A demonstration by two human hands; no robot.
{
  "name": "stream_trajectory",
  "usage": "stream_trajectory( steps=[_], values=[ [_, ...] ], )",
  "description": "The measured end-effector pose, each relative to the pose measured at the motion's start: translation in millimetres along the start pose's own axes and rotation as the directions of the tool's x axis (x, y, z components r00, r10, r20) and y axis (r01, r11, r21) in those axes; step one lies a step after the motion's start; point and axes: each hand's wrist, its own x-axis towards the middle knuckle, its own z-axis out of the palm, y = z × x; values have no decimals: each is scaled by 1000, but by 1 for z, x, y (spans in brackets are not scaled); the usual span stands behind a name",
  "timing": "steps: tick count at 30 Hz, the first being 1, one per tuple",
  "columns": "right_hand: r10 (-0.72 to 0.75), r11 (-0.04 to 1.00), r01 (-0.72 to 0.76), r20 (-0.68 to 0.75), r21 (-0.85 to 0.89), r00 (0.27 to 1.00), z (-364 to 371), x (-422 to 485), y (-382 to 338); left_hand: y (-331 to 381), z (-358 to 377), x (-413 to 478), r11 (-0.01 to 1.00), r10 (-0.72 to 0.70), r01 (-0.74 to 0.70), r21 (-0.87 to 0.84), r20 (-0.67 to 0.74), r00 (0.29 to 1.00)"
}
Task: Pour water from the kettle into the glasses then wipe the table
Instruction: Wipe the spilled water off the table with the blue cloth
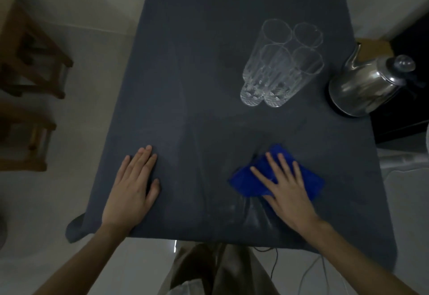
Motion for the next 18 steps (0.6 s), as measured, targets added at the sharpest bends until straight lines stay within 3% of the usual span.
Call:
stream_trajectory(
  steps=[5, 10, 15, 18],
  values=[
    [-257, 966, 258, -61, 13, 965, -11, 66, -90, 0, -2, 1, 1000, -4, 4, 5, 12, 1000],
    [-312, 938, 324, -110, 126, 944, -15, 104, -146, 1, -3, 2, 1000, -5, 5, 9, 45, 999],
    [-287, 941, 305, -131, 145, 949, -6, 68, -103, 4, -3, 3, 1000, -14, 13, 7, 65, 998],
    [-188, 971, 197, -78, 132, 979, 1, 20, -46, 6, -3, 4, 1000, -11, 11, 0, 59, 998]
  ],
)
